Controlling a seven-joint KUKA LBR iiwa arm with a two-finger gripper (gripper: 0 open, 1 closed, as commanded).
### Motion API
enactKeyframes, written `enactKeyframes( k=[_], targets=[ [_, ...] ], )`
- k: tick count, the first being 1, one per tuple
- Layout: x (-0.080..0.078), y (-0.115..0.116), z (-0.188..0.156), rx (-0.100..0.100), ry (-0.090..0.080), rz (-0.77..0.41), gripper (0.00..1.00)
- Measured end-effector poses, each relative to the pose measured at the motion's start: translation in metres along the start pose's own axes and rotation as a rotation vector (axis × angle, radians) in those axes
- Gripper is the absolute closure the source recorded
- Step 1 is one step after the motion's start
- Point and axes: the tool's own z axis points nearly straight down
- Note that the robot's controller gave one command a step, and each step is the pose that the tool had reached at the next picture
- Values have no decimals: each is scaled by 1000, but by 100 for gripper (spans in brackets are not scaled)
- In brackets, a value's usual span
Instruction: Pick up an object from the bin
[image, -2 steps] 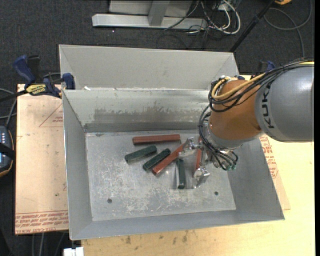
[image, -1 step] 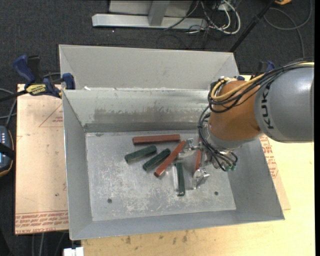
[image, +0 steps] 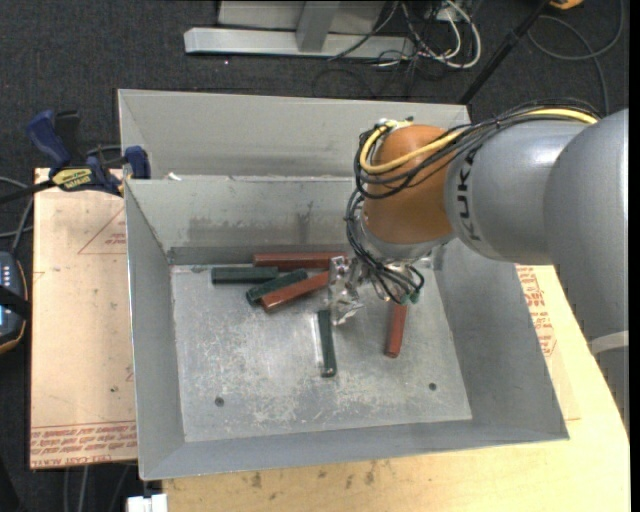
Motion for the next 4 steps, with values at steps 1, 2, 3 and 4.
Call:
enactKeyframes(
  k=[1,2,3,4],
  targets=[
    [6,0,4,-3,28,-1,0],
    [5,1,4,-3,19,0,0],
    [12,10,-2,-1,5,-227,0],
    [16,15,-4,-5,11,-340,0]
  ],
)
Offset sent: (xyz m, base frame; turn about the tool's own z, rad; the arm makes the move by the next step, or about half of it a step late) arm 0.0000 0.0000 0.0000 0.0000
